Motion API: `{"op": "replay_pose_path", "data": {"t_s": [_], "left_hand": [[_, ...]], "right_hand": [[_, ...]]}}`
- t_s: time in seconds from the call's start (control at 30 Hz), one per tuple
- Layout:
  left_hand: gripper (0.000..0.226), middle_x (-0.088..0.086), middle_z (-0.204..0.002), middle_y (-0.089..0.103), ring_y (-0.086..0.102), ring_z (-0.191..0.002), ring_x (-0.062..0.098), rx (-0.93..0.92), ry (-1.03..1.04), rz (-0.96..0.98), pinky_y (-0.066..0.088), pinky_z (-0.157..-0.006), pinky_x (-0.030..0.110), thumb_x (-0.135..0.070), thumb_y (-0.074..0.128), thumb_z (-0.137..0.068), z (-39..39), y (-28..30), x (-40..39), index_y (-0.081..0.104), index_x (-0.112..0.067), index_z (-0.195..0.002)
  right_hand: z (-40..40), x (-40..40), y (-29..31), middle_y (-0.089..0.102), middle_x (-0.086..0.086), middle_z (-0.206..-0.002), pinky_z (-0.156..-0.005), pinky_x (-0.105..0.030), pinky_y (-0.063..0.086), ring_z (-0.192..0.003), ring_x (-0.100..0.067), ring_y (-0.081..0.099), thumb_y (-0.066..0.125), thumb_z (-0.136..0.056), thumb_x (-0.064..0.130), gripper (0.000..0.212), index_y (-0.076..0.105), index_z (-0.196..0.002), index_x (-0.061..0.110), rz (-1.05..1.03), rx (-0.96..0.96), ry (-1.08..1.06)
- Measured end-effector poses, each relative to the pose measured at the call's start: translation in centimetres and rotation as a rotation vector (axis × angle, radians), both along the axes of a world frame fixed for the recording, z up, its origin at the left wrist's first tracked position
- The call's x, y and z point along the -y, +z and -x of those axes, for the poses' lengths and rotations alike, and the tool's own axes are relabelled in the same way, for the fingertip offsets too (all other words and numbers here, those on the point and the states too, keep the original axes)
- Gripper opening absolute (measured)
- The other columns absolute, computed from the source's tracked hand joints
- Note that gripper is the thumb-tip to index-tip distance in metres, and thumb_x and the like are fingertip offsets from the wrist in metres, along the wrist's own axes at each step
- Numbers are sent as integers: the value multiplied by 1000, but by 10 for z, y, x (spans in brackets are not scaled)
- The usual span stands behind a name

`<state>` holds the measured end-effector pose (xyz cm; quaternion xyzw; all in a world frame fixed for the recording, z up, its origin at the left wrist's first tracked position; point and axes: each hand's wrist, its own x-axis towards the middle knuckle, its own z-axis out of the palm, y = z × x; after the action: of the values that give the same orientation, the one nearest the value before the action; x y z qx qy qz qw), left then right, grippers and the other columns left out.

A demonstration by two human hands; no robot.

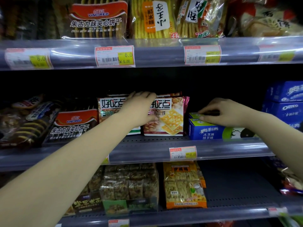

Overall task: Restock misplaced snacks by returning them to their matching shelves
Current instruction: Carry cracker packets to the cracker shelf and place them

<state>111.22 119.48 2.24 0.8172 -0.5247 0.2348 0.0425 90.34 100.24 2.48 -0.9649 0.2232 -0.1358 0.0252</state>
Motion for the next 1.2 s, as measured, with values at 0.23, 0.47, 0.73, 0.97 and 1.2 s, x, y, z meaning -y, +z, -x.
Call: {"op": "replay_pose_path", "data": {"t_s": [0.23,0.47,0.73,0.97,1.2], "left_hand": [[73,4,-149,42,36,-138,27,-7,-40,71,13,-118,45,-53,64,-82,-2,-3,-1,39,-20,-143],[26,-4,-130,60,44,-127,22,13,-94,384,24,-101,36,-29,51,-96,-7,-1,-1,69,-19,-112],[37,1,-146,48,43,-134,27,-197,-84,317,34,-109,41,-28,46,-100,-9,0,2,55,-22,-135],[40,6,-131,57,51,-122,30,-160,68,307,43,-99,45,-43,56,-92,-29,-1,-43,59,-25,-128],[24,3,-112,73,64,-107,20,-307,-74,500,39,-88,15,-5,59,-92,-30,8,-46,75,-14,-108]], "right_hand": [[-59,-45,19,47,-8,-146,-98,-22,32,-130,-23,48,78,-75,36,87,33,-147,20,-66,357,207],[-86,-49,12,58,-10,-130,-90,-22,37,-114,-21,54,58,-94,25,38,58,-131,17,-84,249,267],[-99,-44,1,52,-14,-135,-105,-40,38,-125,-31,46,44,-100,26,36,54,-134,16,-35,236,214],[-91,-53,-3,59,-7,-129,-101,-49,42,-121,-27,51,54,-94,25,37,56,-131,24,54,383,255],[-102,-57,-3,64,-2,-126,-96,-34,47,-113,-22,60,55,-95,20,28,63,-121,22,-90,443,262]]}}
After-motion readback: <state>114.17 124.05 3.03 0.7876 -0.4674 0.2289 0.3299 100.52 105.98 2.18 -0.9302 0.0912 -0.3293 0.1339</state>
